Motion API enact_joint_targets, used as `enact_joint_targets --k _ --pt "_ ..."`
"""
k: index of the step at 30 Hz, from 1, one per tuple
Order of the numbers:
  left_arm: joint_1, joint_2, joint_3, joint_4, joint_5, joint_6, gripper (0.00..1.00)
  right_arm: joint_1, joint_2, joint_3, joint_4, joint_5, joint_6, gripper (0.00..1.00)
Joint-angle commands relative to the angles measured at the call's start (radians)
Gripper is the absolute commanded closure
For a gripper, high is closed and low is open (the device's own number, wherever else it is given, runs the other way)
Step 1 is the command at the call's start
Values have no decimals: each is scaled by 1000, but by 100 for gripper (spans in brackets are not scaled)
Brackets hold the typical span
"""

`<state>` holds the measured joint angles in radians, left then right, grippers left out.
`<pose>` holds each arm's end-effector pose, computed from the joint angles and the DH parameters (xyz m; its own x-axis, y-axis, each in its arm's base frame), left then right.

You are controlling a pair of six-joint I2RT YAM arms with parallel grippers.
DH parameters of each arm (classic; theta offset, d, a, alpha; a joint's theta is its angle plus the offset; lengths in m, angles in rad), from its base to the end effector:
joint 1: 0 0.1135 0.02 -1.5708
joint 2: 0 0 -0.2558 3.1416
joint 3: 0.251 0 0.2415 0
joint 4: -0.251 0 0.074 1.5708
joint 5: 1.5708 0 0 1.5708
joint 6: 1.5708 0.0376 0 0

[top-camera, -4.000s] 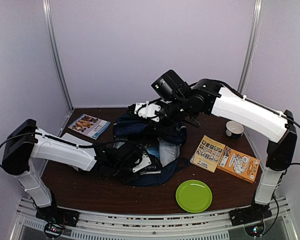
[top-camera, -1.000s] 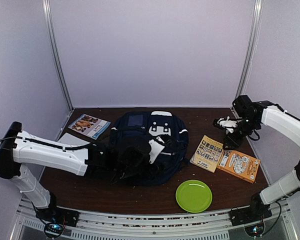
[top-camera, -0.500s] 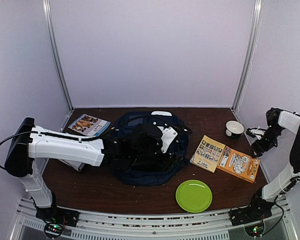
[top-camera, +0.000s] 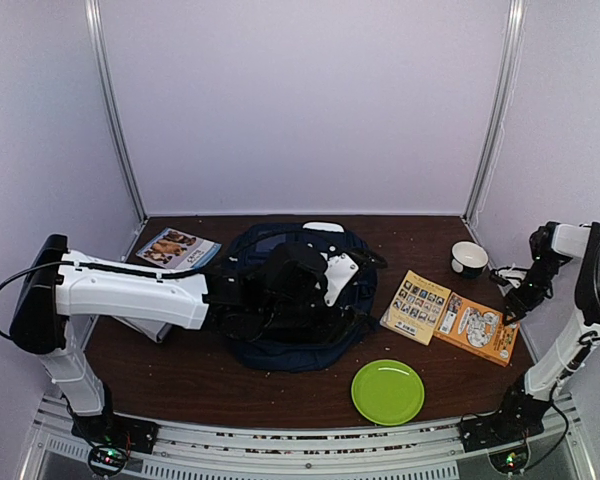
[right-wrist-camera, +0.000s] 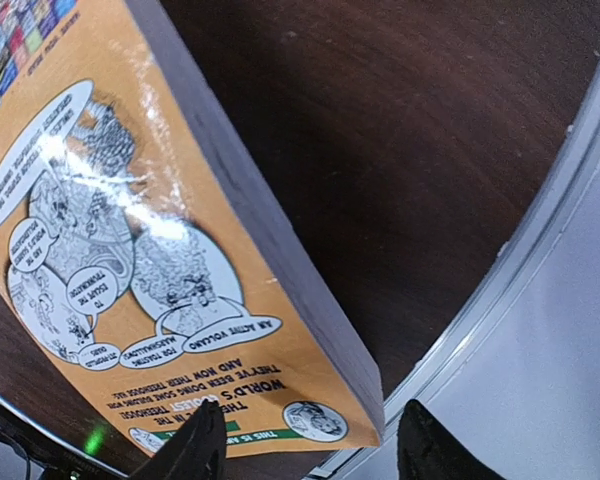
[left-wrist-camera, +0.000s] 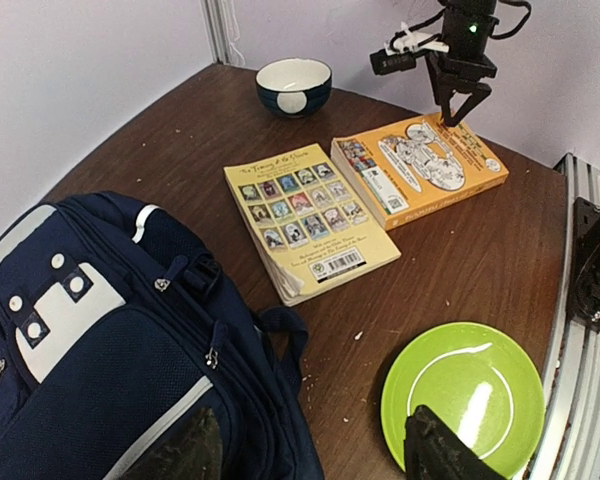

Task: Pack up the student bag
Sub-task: Move the book to the center of the board.

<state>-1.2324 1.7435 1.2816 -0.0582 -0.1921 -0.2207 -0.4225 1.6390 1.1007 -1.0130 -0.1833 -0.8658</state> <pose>0.1383 -0.3715 0.2598 -0.3516 0.3519 -0.8675 0.8137 0.5731 -0.0974 0.2502 -0.1050 0.1893 -0.8955 -0.4184 -0.1514 -0.4353 0.8943 0.1032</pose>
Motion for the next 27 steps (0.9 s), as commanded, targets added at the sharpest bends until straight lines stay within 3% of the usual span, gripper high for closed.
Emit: enact_joint_targets --k 1,9,16,21,27 --pt "1 20 58 5 42 33 35 -5 -8 -52 -61 -58 -65 45" --pt "1 45 90 -21 31 45 35 12 -91 -139 -215 -150 -154 55" --pt "1 49 61 -6 21 19 36 112 -335 -243 -362 -77 -297 56" --pt "1 48 41 10 19 11 36 115 -339 -84 -404 -65 -215 55" --pt "1 34 21 14 12 10 36 120 -227 30 -295 -143 -64 52"
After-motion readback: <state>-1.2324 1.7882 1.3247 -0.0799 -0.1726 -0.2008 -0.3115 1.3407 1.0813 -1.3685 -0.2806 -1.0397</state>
